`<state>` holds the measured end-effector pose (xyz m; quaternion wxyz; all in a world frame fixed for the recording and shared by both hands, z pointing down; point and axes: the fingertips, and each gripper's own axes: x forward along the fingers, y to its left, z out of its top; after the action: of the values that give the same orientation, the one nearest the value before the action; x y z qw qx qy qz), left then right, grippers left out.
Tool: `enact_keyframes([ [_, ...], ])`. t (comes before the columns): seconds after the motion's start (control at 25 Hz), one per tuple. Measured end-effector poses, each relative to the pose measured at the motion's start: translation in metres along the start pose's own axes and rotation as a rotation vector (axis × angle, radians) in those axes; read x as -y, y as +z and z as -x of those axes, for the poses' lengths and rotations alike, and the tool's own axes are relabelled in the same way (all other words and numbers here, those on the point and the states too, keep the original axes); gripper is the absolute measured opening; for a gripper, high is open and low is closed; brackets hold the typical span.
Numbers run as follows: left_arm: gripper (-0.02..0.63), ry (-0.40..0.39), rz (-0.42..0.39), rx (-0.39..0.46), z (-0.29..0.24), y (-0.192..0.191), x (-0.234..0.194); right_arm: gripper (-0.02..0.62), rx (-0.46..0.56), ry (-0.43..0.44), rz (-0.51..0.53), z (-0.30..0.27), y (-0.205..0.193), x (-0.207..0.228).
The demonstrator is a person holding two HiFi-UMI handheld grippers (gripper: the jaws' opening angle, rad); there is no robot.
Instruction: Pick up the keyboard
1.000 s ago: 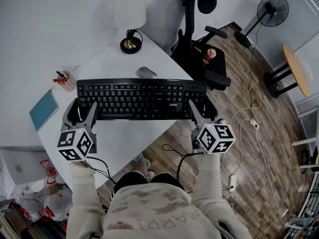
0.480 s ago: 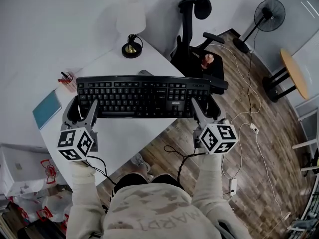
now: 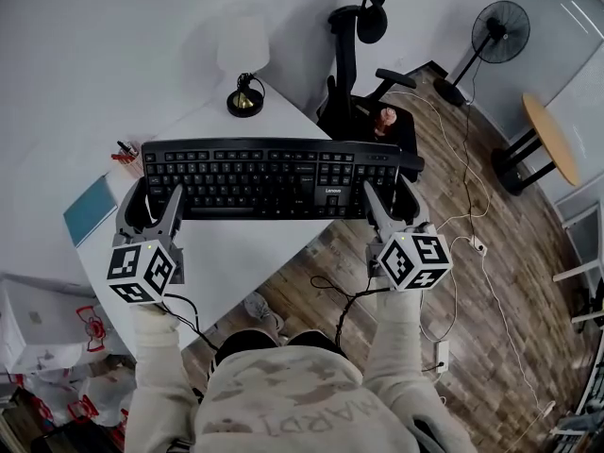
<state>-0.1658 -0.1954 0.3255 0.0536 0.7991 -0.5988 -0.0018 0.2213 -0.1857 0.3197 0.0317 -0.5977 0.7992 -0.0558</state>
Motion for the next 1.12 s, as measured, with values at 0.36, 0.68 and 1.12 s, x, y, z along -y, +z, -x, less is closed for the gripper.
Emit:
enact_keyframes([
  [0.36,0.314,-0.011,-0.008,0.05,0.009,0.016,0.004,0.287,0.04,-0.001,0.019,0.012,0.017,-0.007],
  [0.68,0.314,-0.012,-0.016,0.086,0.016,0.028,0.007,0.287,0.065,0.002,0.026,0.019,0.028,-0.011],
  [1.12,0.314,-0.01,-0.019,0.13,0.032,0.044,0.018,0.287,0.108,0.013,0.037,0.035,0.045,-0.012],
])
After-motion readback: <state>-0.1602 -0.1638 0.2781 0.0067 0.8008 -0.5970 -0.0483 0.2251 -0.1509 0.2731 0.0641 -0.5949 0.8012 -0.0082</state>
